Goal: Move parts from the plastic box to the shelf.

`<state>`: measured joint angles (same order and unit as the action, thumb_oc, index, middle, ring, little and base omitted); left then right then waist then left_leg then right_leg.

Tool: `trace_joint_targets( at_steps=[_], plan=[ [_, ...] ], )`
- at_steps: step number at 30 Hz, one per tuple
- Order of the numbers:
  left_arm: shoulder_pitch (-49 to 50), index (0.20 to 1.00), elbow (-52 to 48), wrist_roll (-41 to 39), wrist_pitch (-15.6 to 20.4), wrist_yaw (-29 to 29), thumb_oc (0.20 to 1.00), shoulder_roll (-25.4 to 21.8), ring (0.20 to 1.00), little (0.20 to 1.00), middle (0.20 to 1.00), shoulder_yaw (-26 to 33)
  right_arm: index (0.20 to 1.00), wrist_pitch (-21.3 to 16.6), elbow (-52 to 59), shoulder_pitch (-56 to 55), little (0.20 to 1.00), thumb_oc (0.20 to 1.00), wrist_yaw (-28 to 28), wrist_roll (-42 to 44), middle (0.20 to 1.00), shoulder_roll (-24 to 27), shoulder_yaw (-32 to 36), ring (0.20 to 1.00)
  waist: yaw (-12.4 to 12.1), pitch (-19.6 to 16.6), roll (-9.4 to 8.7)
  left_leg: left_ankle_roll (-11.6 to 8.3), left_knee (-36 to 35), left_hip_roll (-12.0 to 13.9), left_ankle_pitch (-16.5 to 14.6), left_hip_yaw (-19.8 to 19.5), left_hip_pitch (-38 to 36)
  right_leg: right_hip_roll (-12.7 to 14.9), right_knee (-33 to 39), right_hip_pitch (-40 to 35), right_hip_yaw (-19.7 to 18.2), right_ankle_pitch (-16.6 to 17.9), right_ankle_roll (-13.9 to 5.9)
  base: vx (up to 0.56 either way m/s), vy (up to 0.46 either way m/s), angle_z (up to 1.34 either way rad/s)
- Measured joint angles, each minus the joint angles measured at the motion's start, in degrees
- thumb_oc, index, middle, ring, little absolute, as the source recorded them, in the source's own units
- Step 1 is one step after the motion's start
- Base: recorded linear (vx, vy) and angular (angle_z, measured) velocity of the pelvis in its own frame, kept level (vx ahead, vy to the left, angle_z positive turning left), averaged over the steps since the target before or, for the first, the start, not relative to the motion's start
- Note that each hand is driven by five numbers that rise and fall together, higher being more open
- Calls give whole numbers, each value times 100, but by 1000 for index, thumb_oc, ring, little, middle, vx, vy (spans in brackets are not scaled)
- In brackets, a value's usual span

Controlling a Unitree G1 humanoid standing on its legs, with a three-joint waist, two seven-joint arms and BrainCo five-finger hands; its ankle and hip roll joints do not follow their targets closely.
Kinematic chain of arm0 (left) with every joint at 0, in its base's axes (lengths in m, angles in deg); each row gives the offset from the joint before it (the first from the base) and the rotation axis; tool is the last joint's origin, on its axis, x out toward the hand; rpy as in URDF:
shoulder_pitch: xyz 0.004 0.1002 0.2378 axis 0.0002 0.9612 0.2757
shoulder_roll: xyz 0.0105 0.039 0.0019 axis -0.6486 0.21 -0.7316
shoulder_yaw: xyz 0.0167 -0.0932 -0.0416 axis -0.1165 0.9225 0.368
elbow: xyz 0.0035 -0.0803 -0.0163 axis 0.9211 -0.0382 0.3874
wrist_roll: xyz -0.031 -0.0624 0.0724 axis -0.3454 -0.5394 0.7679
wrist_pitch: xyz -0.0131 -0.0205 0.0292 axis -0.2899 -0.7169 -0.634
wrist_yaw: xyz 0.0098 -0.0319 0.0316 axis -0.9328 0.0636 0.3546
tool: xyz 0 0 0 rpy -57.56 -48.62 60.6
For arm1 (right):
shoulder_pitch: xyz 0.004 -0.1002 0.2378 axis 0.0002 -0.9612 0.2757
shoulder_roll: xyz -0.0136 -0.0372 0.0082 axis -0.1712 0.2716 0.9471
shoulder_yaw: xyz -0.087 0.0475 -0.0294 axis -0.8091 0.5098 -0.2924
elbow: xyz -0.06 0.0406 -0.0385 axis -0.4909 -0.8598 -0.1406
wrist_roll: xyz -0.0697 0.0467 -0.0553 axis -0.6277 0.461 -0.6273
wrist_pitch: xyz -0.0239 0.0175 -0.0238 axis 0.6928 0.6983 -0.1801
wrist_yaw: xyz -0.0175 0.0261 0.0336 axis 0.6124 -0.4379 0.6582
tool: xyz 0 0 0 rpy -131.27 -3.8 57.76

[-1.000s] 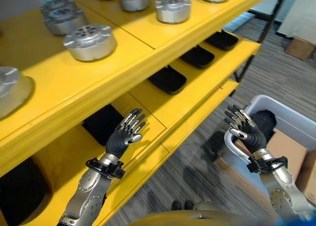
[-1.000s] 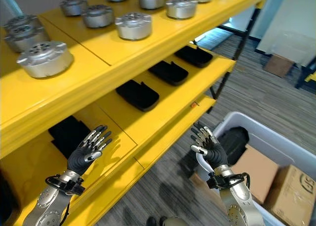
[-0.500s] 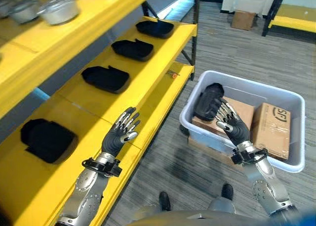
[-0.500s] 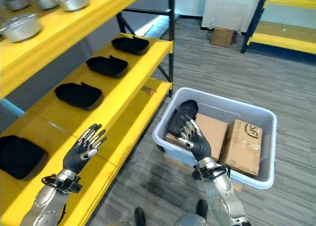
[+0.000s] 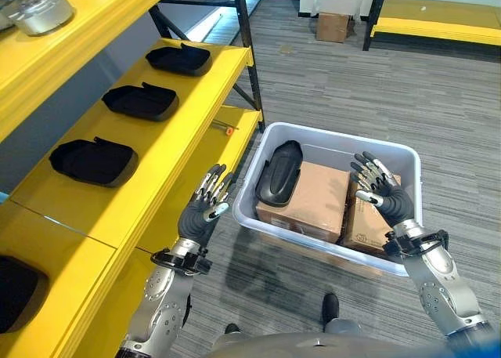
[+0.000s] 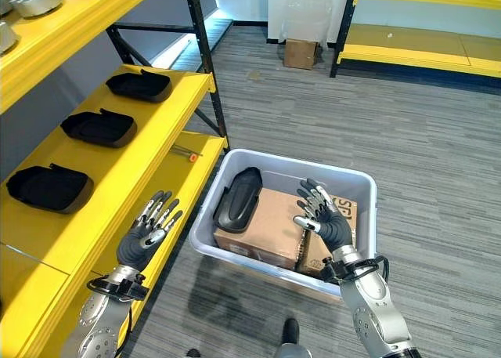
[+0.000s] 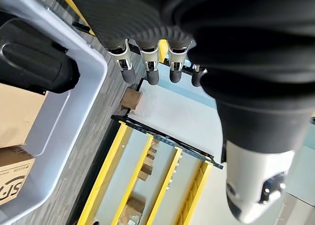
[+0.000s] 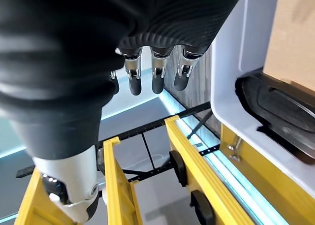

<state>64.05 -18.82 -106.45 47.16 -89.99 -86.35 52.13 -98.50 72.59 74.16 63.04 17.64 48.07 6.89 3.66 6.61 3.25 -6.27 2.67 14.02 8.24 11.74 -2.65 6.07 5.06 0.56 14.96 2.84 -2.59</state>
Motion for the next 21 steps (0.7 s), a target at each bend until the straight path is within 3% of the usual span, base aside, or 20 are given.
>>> trace_joint_targets(
  at_steps=[1,2,3,4,5,7,9,10,11,12,13,14,16,17,21],
  plan=[
    [-10,1000,78,0,2,11,1000,-16,1000,1000,1000,5,1000,-13,-14,20,1000,1000,16,0,1000,-16,-18,1000,-25,43,-51,-62,546,89,37,-220,291,-65,-216,107,29,-149,184,6,-170,-5],
    [-127,1000,107,0,8,58,1000,-60,1000,1000,1000,59,1000,-25,2,104,1000,1000,39,0,1000,-55,-11,1000,-146,179,-205,-80,1586,113,129,-773,860,-64,-575,267,-31,-405,358,145,49,-20],
    [-153,1000,150,2,-7,117,1000,-102,1000,1000,1000,27,1000,-52,54,224,1000,1000,104,0,1000,-25,30,1000,-234,385,-468,-179,2537,-131,-53,-1522,1607,59,-448,136,-152,-340,475,145,96,-30],
    [-134,1000,174,2,-5,118,1000,-82,1000,1000,1000,32,1000,-127,109,231,1000,1000,125,-1,1000,-33,72,1000,-252,432,-530,-145,2104,-121,-218,-1352,1796,29,-370,113,-212,-391,477,194,231,-29],
    [-148,1000,206,1,1,121,1000,-55,1000,1000,1000,40,1000,-162,94,270,1000,1000,153,0,1000,-63,143,1000,-298,453,-471,-135,1394,-75,-200,-1356,1762,-25,-410,162,-241,-442,530,118,246,-53],
    [-15,1000,322,3,10,206,1000,-41,1000,1000,1000,98,1000,-252,-55,428,1000,1000,231,-3,1000,-17,179,1000,-555,580,-304,-193,-115,149,-154,-1553,1604,-248,-594,290,-796,-469,396,132,295,-131],
    [55,1000,328,0,17,230,1000,-19,1000,1000,1000,174,1000,-264,-112,350,1000,1000,290,-2,1000,7,282,1000,-536,628,-151,-227,-260,170,-117,-1473,1480,-348,-598,288,-979,-453,383,41,148,-99],
    [121,1000,327,1,22,229,1000,-13,1000,1000,1000,211,1000,-266,-112,298,1000,1000,320,-2,1000,45,278,1000,-452,645,-68,-94,-258,155,-15,-1351,1358,-365,-577,240,-1028,-449,373,39,204,-60],
    [133,1000,324,2,46,227,1000,7,1000,1000,1000,232,1000,-293,-112,218,1000,1000,335,-4,1000,61,311,1000,-381,659,-11,-43,-352,143,39,-1206,1170,-388,-576,233,-1130,-464,287,51,223,-55],
    [121,1000,320,3,93,227,1000,19,1000,1000,1000,244,1000,-331,-110,97,1000,1000,346,-4,1000,52,383,1000,-347,669,155,-40,-487,96,221,-1031,913,-404,-573,230,-1218,-489,172,60,346,-22],
    [-72,1000,318,2,127,228,1000,3,1000,1000,1000,369,1000,-328,-109,-99,1000,1000,373,-1,1000,5,439,1000,-204,821,49,-107,-752,-120,51,-892,883,-177,-567,297,-1138,-509,-38,35,316,-2],
    [-156,1000,320,1,140,237,1000,-20,1000,1000,1000,463,1000,-322,-109,-208,1000,1000,363,-2,1000,-44,415,1000,-186,936,-97,-24,-781,-270,-5,-842,863,-10,-528,317,-1129,-463,-147,10,239,13],
    [-220,1000,319,2,168,261,1000,-286,1000,1000,1000,623,1000,-313,-105,-59,1000,1000,353,-1,1000,-298,222,1000,-440,1124,-346,129,-777,-688,-255,-502,847,431,-397,393,-1220,-354,-435,12,137,-34],
    [-195,1000,312,3,228,311,1000,-362,1000,1000,1000,619,1000,-306,-108,-26,1000,1000,331,1,1000,-370,209,1000,-493,1157,-388,218,-762,-867,-323,-444,759,608,-219,268,-1222,-287,-553,40,184,-32],
    [-87,1000,313,182,341,432,1000,-420,1000,1000,1000,610,1000,-286,-69,-246,1000,1000,259,38,1000,-378,276,1000,-408,1245,-599,232,-625,-904,-529,-289,837,635,-105,298,-1345,-225,-625,29,56,-20]
  ],
)
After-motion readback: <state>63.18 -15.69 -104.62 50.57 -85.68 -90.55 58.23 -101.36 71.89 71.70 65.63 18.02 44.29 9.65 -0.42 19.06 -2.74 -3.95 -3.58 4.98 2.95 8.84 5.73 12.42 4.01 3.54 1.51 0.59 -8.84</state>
